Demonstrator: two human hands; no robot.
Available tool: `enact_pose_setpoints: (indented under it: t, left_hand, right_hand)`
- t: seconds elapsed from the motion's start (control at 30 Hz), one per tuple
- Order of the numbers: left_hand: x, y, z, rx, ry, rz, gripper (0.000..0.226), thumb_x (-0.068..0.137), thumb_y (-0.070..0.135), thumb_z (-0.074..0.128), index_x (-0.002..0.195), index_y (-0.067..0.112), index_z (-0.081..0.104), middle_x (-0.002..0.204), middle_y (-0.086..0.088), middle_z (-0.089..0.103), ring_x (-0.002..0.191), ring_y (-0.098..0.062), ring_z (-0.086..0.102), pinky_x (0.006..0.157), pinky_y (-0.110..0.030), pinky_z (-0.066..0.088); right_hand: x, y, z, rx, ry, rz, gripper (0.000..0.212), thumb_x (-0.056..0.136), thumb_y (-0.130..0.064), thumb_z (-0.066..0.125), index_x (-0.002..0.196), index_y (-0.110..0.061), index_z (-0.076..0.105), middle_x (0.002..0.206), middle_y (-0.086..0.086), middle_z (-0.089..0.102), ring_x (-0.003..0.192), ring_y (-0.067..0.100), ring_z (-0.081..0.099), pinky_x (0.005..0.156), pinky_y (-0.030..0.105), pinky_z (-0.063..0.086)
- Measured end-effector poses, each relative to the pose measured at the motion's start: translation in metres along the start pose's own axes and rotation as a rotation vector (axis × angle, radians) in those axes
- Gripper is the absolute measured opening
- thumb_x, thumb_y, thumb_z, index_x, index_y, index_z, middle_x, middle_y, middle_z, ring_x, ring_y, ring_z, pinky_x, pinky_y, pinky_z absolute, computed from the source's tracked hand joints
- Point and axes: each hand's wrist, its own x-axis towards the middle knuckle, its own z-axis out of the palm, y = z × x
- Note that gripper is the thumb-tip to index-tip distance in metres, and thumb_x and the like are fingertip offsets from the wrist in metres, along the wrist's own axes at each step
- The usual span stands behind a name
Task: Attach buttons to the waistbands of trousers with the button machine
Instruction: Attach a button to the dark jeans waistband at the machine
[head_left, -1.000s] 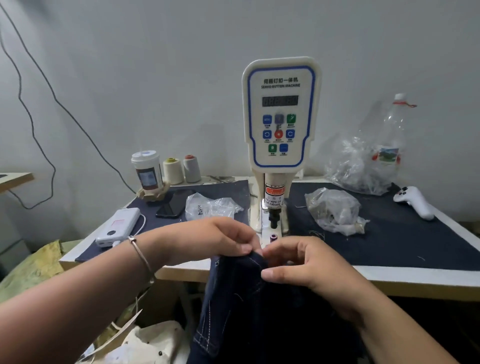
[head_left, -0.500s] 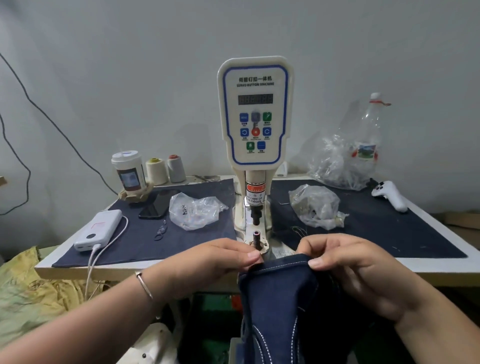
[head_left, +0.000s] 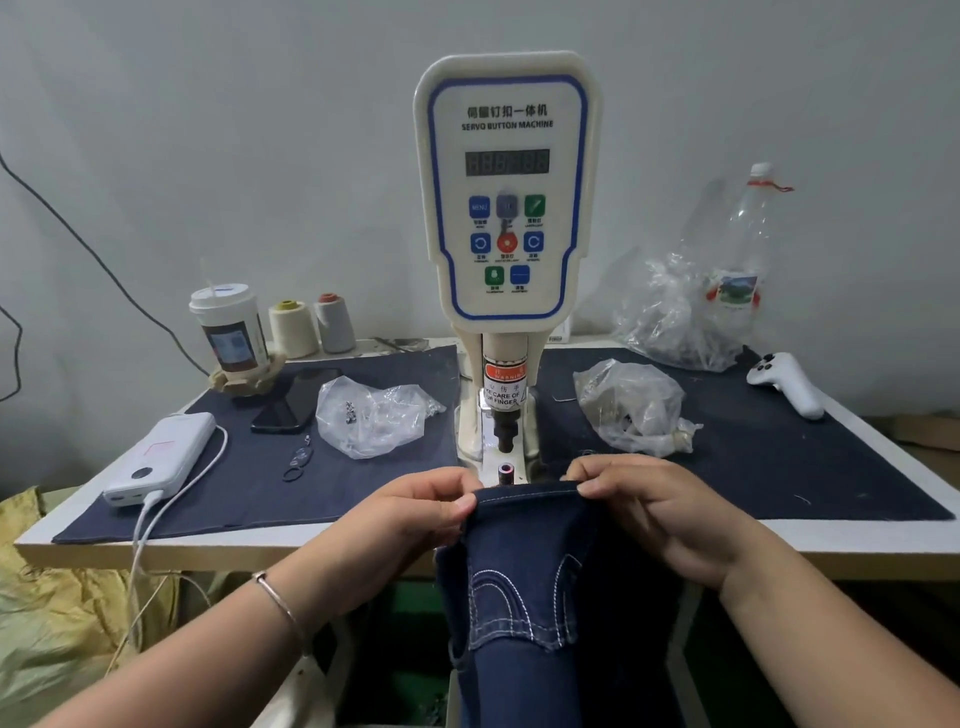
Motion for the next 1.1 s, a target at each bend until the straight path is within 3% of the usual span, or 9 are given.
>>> enact_pose_setpoints:
  t: [0.07, 0.2, 0.33, 0.37, 0.43, 0.53, 0.73, 1.0, 1.1]
  left_hand:
    - [0.005, -0.007, -0.006, 0.026, 0.039, -0.015, 0.011, 0.086, 0.023, 0.061, 0.081, 0.015, 0.057, 0.079, -0.01, 0.044, 0.066, -0.016, 0.038, 0.06, -0.026, 0.033]
    - [0.014, -0.012, -0.015, 0.144, 0.074, -0.024, 0.014, 0.09, 0.027, 0.059, 0.078, 0.02, 0.058, 0.073, 0.003, 0.051, 0.064, -0.01, 0.043, 0.06, -0.018, 0.037]
    - [0.018, -0.012, -0.015, 0.073, 0.039, -0.059, 0.012, 0.088, 0.023, 0.057, 0.078, 0.016, 0.057, 0.07, -0.002, 0.047, 0.063, -0.014, 0.039, 0.059, -0.024, 0.033]
    - [0.017, -0.011, -0.014, 0.008, -0.002, -0.077, 0.01, 0.087, 0.019, 0.057, 0.078, 0.015, 0.059, 0.069, -0.002, 0.048, 0.062, -0.013, 0.041, 0.058, -0.023, 0.034]
    - [0.013, -0.005, -0.01, -0.136, -0.115, -0.091, 0.01, 0.085, 0.01, 0.053, 0.082, 0.011, 0.062, 0.072, -0.002, 0.055, 0.062, -0.012, 0.045, 0.059, -0.02, 0.038]
    - [0.004, 0.011, -0.007, -0.25, -0.24, -0.103, 0.024, 0.081, 0.002, 0.047, 0.088, 0.006, 0.069, 0.078, -0.005, 0.062, 0.067, -0.013, 0.052, 0.063, -0.022, 0.042]
    - [-0.008, 0.038, -0.002, -0.208, -0.365, -0.144, 0.038, 0.074, -0.01, 0.04, 0.093, 0.002, 0.072, 0.082, -0.008, 0.067, 0.074, -0.015, 0.061, 0.069, -0.025, 0.05]
    - [-0.016, 0.038, 0.007, -0.188, -0.336, -0.141, 0.038, 0.076, -0.008, 0.04, 0.091, 0.003, 0.073, 0.079, -0.007, 0.066, 0.071, -0.013, 0.059, 0.064, -0.025, 0.05]
    - [-0.018, 0.037, 0.005, -0.138, -0.343, -0.118, 0.022, 0.081, 0.003, 0.054, 0.093, 0.007, 0.071, 0.078, -0.002, 0.063, 0.069, -0.01, 0.056, 0.065, -0.021, 0.048]
  right_hand:
    - [0.012, 0.003, 0.0, -0.021, 0.04, -0.003, 0.003, 0.077, -0.008, 0.058, 0.074, -0.008, 0.057, 0.068, 0.006, 0.042, 0.064, 0.015, 0.038, 0.058, 0.024, 0.033]
    - [0.032, 0.016, -0.008, -0.015, 0.146, 0.013, 0.023, 0.086, 0.003, 0.051, 0.07, -0.012, 0.057, 0.066, 0.001, 0.041, 0.061, 0.008, 0.039, 0.056, 0.022, 0.032]
    - [0.031, 0.021, -0.009, 0.029, 0.07, -0.001, 0.01, 0.079, -0.003, 0.056, 0.072, -0.01, 0.057, 0.071, 0.009, 0.044, 0.065, 0.014, 0.045, 0.06, 0.025, 0.038]
    - [0.028, 0.022, -0.009, 0.035, 0.045, -0.007, 0.003, 0.075, -0.007, 0.06, 0.075, -0.008, 0.057, 0.074, 0.011, 0.045, 0.067, 0.018, 0.046, 0.061, 0.026, 0.039]
    - [0.02, 0.022, -0.011, 0.064, -0.004, -0.027, 0.012, 0.071, -0.009, 0.065, 0.08, -0.004, 0.058, 0.08, 0.016, 0.046, 0.075, 0.026, 0.043, 0.065, 0.03, 0.04]
    - [0.005, 0.019, -0.009, 0.183, -0.118, -0.103, 0.005, 0.072, -0.01, 0.057, 0.072, -0.005, 0.057, 0.079, 0.013, 0.05, 0.075, 0.023, 0.048, 0.068, 0.028, 0.044]
    - [-0.019, 0.012, -0.012, 0.148, -0.104, -0.078, 0.005, 0.068, -0.008, 0.055, 0.07, -0.009, 0.059, 0.103, 0.017, 0.066, 0.097, 0.021, 0.061, 0.082, 0.027, 0.047]
    - [-0.028, 0.008, -0.012, 0.094, -0.106, -0.077, 0.006, 0.069, -0.012, 0.057, 0.071, -0.007, 0.058, 0.102, 0.02, 0.065, 0.095, 0.019, 0.062, 0.074, 0.02, 0.05]
    - [-0.027, 0.008, -0.013, 0.081, -0.144, -0.069, 0.011, 0.069, -0.013, 0.063, 0.074, -0.006, 0.056, 0.098, 0.021, 0.059, 0.093, 0.025, 0.056, 0.076, 0.027, 0.046]
